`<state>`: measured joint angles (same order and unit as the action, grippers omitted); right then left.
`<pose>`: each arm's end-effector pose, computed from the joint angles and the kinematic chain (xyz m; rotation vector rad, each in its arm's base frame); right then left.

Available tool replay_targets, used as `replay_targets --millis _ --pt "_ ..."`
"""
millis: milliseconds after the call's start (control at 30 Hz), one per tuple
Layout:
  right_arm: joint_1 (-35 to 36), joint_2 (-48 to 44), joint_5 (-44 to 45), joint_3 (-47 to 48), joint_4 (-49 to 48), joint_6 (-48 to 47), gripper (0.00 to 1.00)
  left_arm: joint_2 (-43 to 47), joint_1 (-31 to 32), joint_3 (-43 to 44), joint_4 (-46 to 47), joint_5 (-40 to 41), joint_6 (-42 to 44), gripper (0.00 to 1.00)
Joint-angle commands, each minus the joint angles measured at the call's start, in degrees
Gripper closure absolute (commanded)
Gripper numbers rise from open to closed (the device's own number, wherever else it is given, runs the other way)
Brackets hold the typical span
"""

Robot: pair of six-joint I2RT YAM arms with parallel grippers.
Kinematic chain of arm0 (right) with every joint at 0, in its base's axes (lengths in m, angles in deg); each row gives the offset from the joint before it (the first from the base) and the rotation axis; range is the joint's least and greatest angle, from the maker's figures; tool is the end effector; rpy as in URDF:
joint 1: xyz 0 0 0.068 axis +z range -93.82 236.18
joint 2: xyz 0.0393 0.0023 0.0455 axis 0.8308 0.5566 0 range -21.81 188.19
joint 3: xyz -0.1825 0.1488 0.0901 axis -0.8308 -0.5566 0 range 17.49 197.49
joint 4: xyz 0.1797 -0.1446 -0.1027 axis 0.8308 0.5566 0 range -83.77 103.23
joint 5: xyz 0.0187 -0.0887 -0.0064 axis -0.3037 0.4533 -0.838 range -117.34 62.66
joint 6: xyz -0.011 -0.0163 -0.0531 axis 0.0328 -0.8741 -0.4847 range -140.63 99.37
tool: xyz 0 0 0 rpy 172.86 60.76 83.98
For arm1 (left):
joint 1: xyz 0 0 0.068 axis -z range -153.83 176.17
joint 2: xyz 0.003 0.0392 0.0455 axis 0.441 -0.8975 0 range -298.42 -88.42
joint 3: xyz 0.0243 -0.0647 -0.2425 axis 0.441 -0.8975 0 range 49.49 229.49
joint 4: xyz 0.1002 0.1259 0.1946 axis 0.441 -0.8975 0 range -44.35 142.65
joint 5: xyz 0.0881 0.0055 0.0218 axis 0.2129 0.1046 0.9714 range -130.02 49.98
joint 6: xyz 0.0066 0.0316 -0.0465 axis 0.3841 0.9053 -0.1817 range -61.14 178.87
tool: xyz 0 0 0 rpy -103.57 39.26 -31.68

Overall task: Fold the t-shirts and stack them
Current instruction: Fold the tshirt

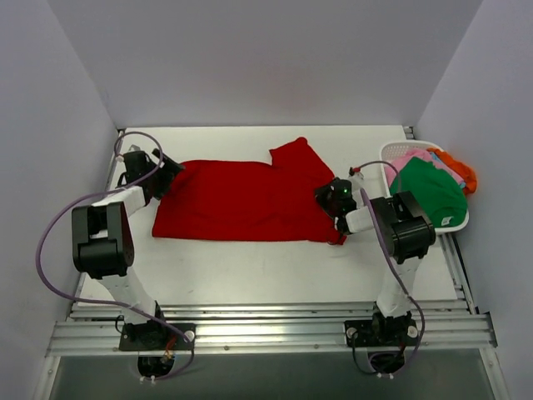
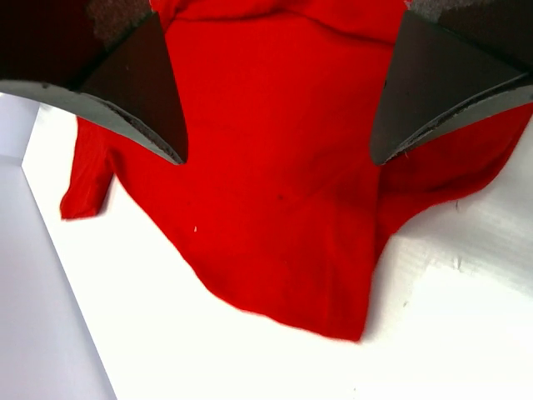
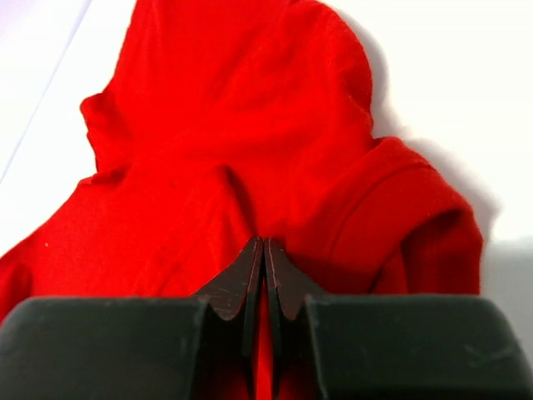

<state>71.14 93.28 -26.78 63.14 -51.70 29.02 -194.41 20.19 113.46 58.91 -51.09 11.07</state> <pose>0.3604 0.0960 0.1112 0.5565 1.7574 0.7972 0.3922 0.0334 0.1678 -0.9172 2.0557 -0.6145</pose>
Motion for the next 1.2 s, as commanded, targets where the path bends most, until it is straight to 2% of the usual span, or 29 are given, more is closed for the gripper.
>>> replay_targets --millis 0,200,400,467,500,533,600,633,667,733,833,1067,1167 --pt "0.95 -6.69 6.81 -7.30 14.15 2.11 1.00 5.44 0.44 -2.00 -0.72 1.84 -0.28 0.00" --pt "4.01 -18.83 11.39 -14.18 24.78 4.66 1.00 10.98 1.85 -4.90 -2.30 5.09 -0.73 0.00" --pt "13.86 -35.35 21.41 -18.14 38.32 7.74 1.00 14.41 2.37 -6.13 -3.36 6.94 -0.99 0.00" --pt "15.70 -41.05 23.77 -16.05 42.96 7.22 0.93 15.11 2.72 -6.13 -3.19 7.20 -1.34 0.00" --pt "16.32 -42.65 24.75 -14.90 44.56 6.70 0.89 15.12 2.90 -5.61 -3.27 7.38 -1.34 0.00" --pt "16.76 -43.88 25.63 -13.67 45.62 4.95 0.68 15.03 2.99 -5.08 -3.36 7.55 -1.17 0.00" --pt "17.38 -46.26 28.09 -9.38 48.69 3.62 0.44 13.89 3.43 -3.59 -2.40 8.43 -0.12 0.00" --pt "17.47 -46.44 28.70 -7.78 49.40 2.83 0.26 12.75 3.52 -1.06 -1.96 8.43 0.59 0.01" --pt "17.47 -46.18 29.84 -6.11 50.80 1.26 0.22 9.52 3.60 0.97 -1.78 8.17 2.25 0.01" --pt "17.56 -45.39 30.55 -1.19 52.30 0.19 0.20 5.12 3.60 9.02 -3.44 6.86 3.92 0.01" --pt "17.65 -43.81 29.94 2.42 53.62 -1.31 0.20 -7.51 3.52 20.44 -6.17 3.61 7.35 0.01" --pt "18.17 -46.08 29.15 1.29 53.98 -2.27 0.22 -26.09 2.64 42.43 -16.71 0.70 12.28 0.01" --pt "18.09 -48.81 29.68 0.32 54.94 -2.54 0.22 -30.58 2.55 47.03 -23.99 2.97 12.46 0.01"
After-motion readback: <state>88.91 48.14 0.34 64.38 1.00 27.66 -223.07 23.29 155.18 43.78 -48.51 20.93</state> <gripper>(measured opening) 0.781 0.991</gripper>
